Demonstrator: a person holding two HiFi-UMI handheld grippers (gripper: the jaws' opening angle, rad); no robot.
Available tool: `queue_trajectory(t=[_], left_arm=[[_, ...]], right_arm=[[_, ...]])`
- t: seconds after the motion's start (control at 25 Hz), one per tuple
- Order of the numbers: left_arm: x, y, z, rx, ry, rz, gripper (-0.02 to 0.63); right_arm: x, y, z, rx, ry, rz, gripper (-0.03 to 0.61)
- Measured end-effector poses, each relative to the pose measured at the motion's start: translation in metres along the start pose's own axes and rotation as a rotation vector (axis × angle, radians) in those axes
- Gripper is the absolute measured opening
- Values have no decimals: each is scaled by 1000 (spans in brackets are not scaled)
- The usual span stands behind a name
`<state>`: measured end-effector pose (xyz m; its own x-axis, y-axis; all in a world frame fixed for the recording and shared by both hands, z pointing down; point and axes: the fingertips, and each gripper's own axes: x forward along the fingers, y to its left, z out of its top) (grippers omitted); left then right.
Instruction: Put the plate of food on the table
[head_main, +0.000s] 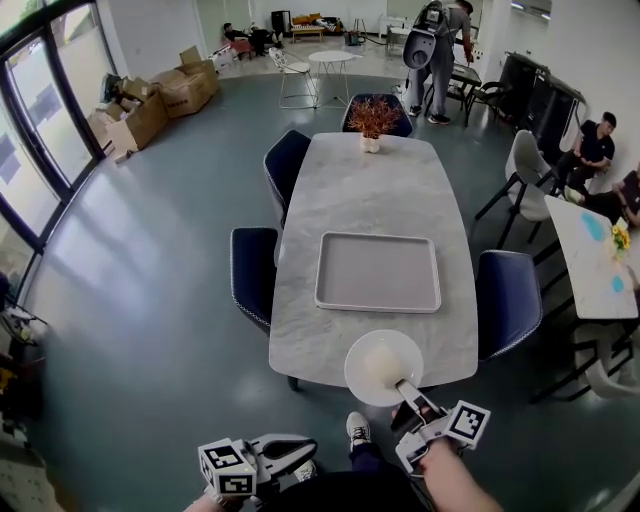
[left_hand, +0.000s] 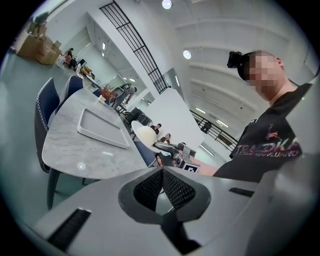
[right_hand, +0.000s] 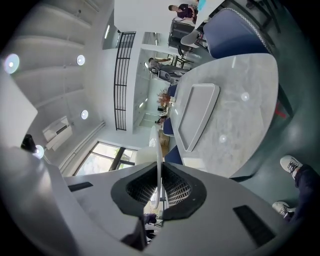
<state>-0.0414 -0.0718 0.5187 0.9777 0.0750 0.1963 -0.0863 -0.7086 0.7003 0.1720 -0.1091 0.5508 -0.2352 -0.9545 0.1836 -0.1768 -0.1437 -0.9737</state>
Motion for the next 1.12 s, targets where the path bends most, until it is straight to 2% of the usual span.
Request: queue_trajectory(t=[0.76, 1.12], left_arm=[[59, 28, 34, -37, -94, 56, 6], [67, 32, 44, -54, -140, 142, 6]], right_arm=[[70, -35, 102, -23, 53, -65, 26], [119, -64, 149, -58, 72, -107, 26]])
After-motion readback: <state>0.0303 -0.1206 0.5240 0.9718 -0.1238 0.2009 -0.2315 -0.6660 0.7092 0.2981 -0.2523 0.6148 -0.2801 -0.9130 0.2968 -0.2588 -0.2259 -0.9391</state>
